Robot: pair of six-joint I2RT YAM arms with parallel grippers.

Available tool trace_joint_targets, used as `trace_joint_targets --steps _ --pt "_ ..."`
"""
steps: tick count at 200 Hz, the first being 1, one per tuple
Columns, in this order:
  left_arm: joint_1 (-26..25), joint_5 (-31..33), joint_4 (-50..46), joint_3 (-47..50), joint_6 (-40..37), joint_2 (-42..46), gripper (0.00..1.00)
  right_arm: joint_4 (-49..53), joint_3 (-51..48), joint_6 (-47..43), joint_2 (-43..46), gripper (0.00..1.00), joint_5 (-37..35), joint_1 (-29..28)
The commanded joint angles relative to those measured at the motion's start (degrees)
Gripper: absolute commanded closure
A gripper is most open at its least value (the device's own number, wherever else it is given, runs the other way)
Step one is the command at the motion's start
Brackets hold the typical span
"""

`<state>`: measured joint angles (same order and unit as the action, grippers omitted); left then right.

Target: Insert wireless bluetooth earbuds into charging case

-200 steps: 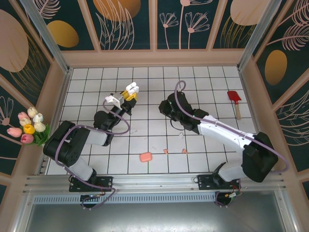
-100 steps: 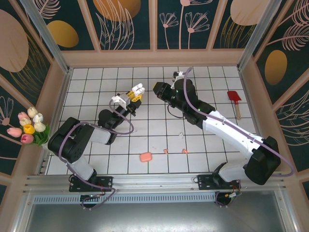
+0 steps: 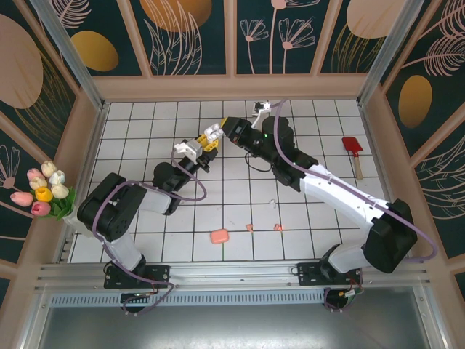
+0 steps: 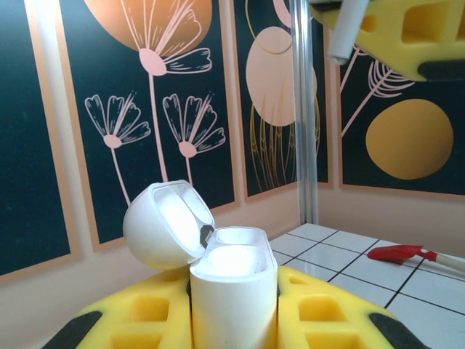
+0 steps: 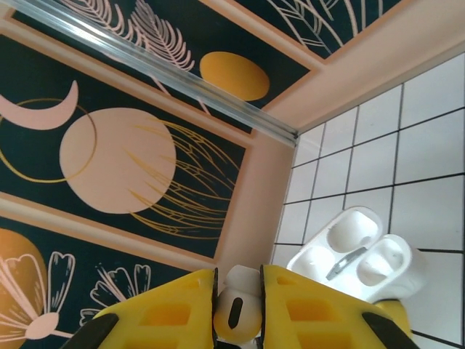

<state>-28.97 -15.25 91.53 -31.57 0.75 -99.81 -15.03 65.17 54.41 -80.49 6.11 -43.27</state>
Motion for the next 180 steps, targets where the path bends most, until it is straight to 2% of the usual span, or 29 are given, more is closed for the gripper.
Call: trace_joint_targets --steps 1,50,180 --pt "-0.8 3.5 9.3 -1.4 -3.3 0.1 1.0 -7.0 -1.4 2.2 -0.9 0.8 1.2 -0.6" --pt "-2.0 6.9 9.6 -1.7 -5.8 0.4 1.0 -11.4 -3.0 4.2 -2.4 0.8 1.0 -1.0" --pt "-2.2 6.5 9.6 -1.6 -5.8 1.0 1.0 -14.0 -3.3 8.3 -7.7 0.8 2.5 -2.0"
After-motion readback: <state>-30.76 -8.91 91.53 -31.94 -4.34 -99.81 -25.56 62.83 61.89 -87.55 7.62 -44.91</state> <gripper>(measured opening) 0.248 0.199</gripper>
